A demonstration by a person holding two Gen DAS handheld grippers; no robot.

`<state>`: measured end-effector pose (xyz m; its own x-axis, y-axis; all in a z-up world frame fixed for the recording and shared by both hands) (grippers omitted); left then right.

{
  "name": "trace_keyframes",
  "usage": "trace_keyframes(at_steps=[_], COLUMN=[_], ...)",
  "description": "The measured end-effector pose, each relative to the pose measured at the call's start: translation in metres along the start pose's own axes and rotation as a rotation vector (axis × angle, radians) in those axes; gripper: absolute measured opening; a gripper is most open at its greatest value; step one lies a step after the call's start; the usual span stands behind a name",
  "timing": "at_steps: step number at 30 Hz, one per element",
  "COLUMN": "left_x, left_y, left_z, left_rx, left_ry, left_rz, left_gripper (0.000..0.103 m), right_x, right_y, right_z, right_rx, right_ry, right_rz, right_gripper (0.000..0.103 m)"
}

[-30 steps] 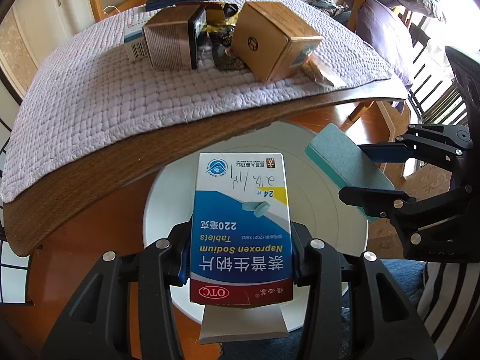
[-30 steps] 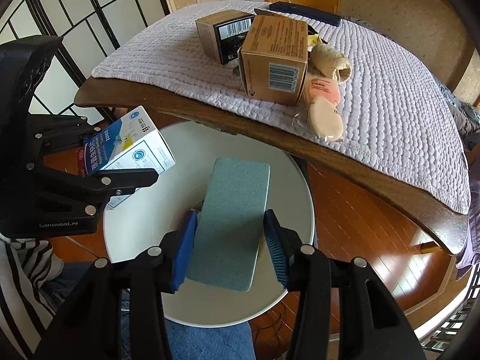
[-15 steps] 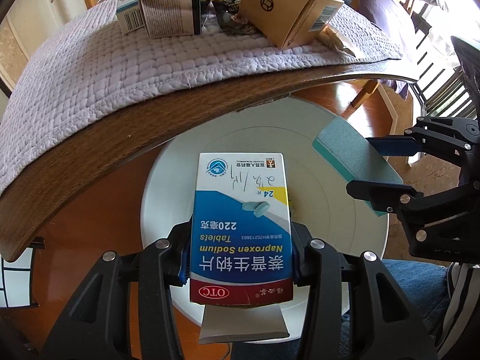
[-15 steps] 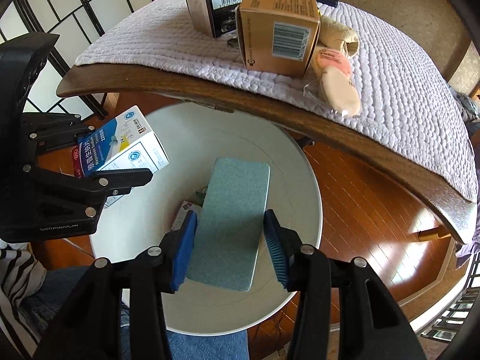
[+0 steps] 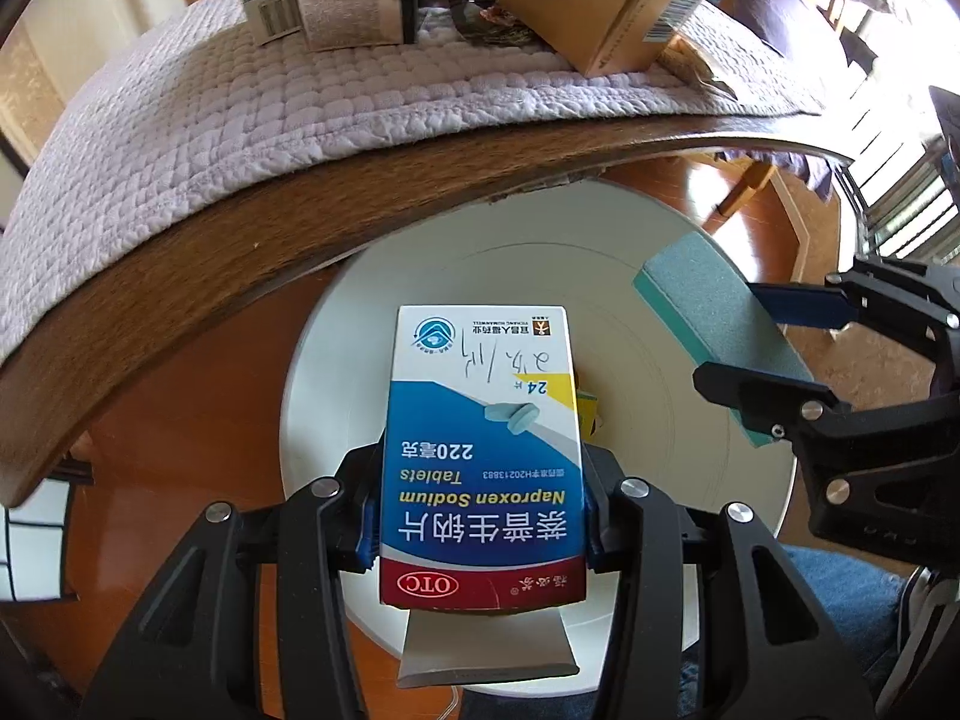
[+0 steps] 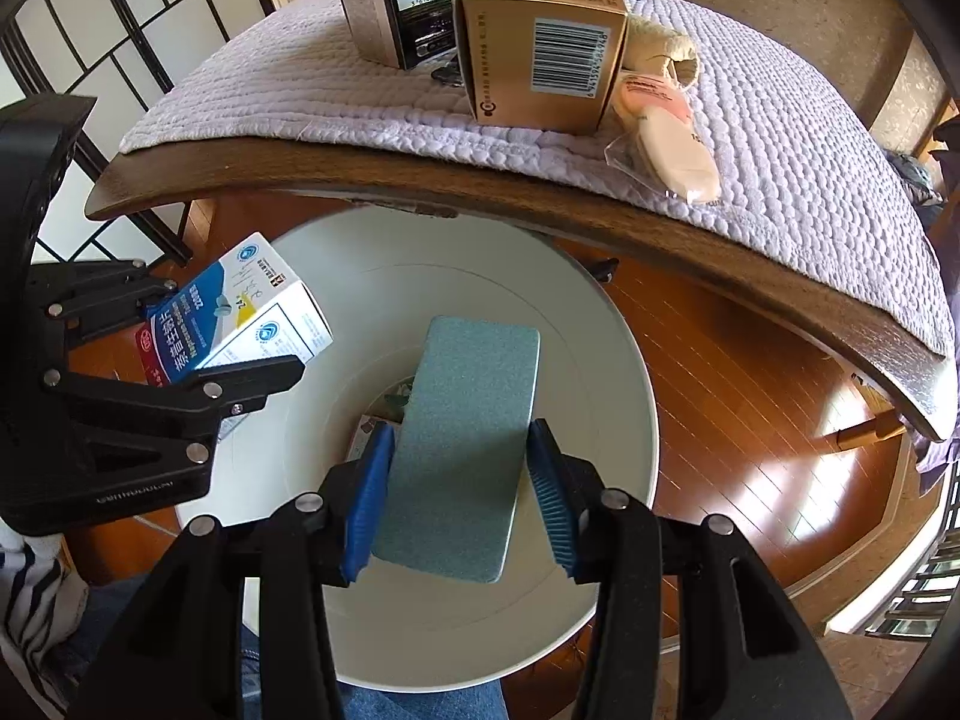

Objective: Collect trash
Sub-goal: 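Carry the green sponge with the right tool while the left tool carries the Naproxen box over the bin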

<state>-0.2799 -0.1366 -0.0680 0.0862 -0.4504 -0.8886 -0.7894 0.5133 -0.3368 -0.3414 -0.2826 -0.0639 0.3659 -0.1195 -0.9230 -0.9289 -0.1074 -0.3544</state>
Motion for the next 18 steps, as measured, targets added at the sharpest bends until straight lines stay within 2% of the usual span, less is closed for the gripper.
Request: trace_keyframes(at_steps=[10, 18], left_x=[0.017, 0.025], left_y=[0.015, 0.019], left_z=[-0.018, -0.017], left_rx=[-0.114, -0.131], left_ry=[-0.072, -0.076], left_rz=[-0.035, -0.031], left_gripper=[0.049, 0.049], right_x=[0.009, 0.002], right_y=[0.005, 0.001], right_z=[-0.018, -0.024], right_rx=[-0.042, -0.056], right_ry=[-0.057, -0.063], right_rz=[-0.016, -0.029], right_gripper=[0.045, 0.045])
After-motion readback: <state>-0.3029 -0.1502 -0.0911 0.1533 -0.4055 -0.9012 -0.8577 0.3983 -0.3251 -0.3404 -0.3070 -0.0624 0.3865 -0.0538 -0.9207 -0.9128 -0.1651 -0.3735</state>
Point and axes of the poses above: each gripper's, at about its wrist camera, not at the fingertips, and x roughly the way its jaws point, z to its left, y to its underside, the point moved 2 cm from there along x, roughly the way its jaws point, and after that the axes turned 15 degrees about y, right-handed, at the moved point
